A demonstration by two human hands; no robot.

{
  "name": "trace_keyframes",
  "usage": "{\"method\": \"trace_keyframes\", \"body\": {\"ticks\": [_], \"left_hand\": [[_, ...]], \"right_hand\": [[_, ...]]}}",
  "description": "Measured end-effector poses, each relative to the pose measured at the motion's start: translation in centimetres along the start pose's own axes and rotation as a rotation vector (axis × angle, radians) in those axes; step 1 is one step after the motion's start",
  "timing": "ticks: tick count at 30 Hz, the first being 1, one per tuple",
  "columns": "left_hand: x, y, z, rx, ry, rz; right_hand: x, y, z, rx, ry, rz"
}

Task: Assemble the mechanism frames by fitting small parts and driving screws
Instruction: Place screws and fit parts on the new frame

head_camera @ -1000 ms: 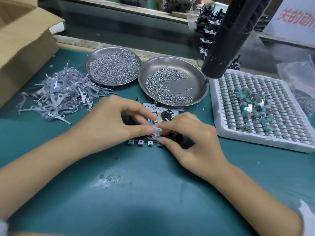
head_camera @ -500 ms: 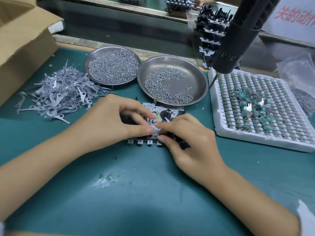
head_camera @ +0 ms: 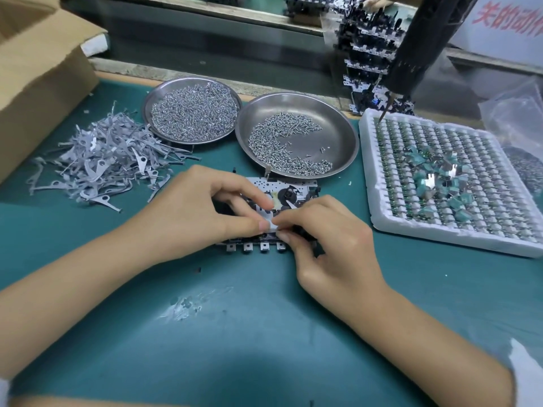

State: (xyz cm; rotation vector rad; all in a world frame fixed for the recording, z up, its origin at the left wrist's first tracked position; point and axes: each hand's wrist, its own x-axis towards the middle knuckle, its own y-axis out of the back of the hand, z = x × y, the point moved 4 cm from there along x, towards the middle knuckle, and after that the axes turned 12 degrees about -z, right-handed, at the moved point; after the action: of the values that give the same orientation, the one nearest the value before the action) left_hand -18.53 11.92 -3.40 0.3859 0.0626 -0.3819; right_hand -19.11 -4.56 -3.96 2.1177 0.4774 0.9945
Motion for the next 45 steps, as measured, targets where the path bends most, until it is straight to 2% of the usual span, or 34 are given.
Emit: {"method": "trace_keyframes", "body": {"ticks": [5, 8, 14, 20, 27, 31, 39, 45], "left_hand": [[-0.1, 0.0, 0.1, 0.009, -0.004, -0.002], [-0.1, 0.1, 0.2, 0.022, -0.004, 0.008], [-0.3, 0.0, 0.7, 0.065, -0.048, 0.017], [-0.2, 0.0, 0.9, 0.088, -0.067, -0.017], [-0.3, 0.4, 1.4, 0.117, -0.100, 0.009], [-0.3, 0.5, 1.2, 0.107, -0.083, 0.001], [-0.4, 0.3, 0.9, 0.139, -0.075, 0.030], [-0.2, 0.2, 0.7, 0.121, -0.062, 0.013]], "right_hand": [[0.1, 0.1, 0.3, 0.025, -0.026, -0.034], [0.2, 0.5, 1.0, 0.120, -0.089, -0.077], [0.3, 1.1, 1.5, 0.346, -0.217, -0.002], [0.4, 1.1, 1.5, 0.344, -0.211, -0.004], [0.5, 1.1, 1.2, 0.275, -0.137, -0.036], [0.2, 0.5, 0.8, 0.104, -0.047, -0.115], [-0.1, 0.2, 0.0, -0.140, 0.026, -0.130], [-0.1, -0.2, -0.7, -0.218, 0.022, -0.114]]}}
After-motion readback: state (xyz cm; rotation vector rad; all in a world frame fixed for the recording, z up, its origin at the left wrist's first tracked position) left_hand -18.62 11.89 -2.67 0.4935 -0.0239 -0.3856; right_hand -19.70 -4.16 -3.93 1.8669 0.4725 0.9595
